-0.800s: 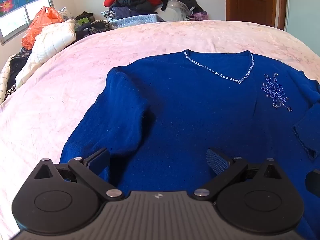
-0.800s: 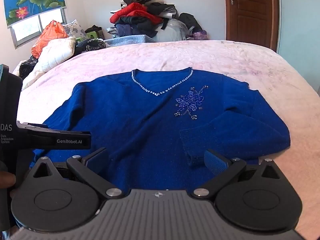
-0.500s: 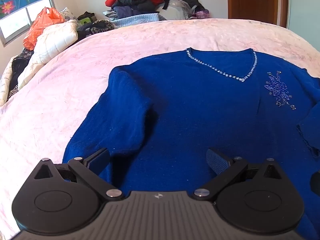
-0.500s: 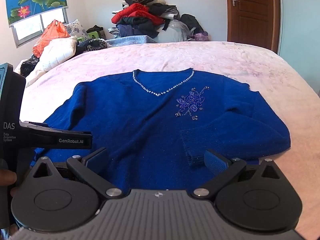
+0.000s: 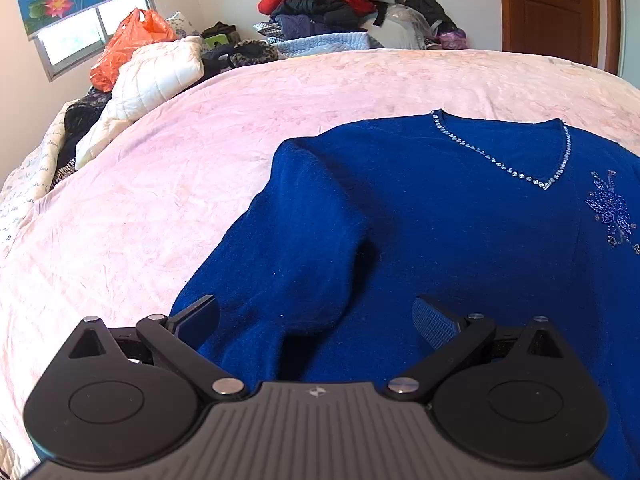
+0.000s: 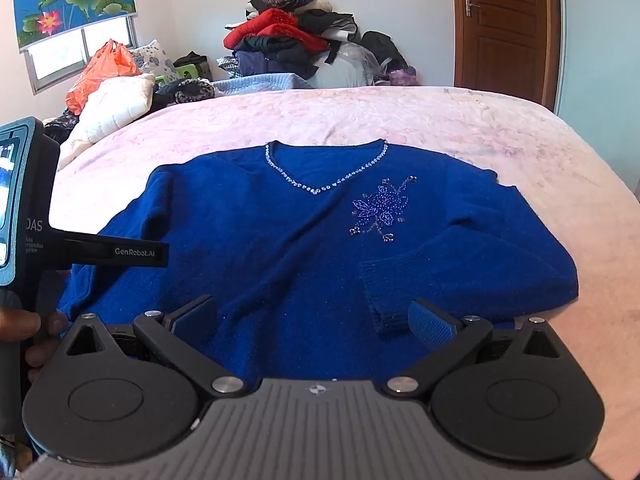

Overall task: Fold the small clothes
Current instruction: 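Move the right gripper over the blue sweater's sleeve cuff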

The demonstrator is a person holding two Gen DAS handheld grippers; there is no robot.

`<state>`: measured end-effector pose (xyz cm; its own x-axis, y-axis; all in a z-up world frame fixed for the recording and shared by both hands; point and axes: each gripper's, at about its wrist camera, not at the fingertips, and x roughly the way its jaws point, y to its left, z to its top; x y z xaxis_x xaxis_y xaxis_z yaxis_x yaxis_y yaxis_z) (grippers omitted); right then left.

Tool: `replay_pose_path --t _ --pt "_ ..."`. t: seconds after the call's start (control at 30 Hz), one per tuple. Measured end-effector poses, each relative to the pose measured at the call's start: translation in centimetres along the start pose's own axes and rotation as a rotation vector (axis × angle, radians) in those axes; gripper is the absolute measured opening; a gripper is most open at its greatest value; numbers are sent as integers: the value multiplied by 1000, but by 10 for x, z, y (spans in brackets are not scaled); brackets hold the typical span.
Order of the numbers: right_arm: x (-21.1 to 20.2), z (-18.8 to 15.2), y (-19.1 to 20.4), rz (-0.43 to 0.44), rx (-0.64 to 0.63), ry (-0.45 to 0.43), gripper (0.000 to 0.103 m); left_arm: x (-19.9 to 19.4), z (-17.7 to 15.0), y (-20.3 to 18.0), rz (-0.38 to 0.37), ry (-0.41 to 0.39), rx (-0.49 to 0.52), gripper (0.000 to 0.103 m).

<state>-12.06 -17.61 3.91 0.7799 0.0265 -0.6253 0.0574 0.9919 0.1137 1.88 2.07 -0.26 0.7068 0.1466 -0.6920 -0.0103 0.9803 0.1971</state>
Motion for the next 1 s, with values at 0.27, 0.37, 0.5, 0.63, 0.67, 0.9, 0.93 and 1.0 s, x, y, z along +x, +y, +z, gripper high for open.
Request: replay_pose_path --t 0.27,0.37,0.5,0.63,0.67,0.9,0.93,1.0 --pt "2 -1 1 3 -5 6 103 1 -1 -3 4 7 11 103" --pt "2 0 2 5 -6 7 103 2 -1 -4 7 8 10 103" --pt "3 0 2 6 -5 9 103 3 0 -3 15 8 6 103" --pt "2 -1 2 5 -6 7 103 4 1 -3 17 10 0 103" --pt "2 -2 3 4 -6 7 103 4 1 -3 14 7 0 103" --pt "3 -4 0 -1 -6 5 103 -1 0 -8 -4 4 23 103" --pt "3 -4 0 -2 -6 5 103 -1 -1 -8 -6 4 26 103" --pt "3 -5 -2 -2 -9 2 103 -1 -2 -10 -8 3 31 103"
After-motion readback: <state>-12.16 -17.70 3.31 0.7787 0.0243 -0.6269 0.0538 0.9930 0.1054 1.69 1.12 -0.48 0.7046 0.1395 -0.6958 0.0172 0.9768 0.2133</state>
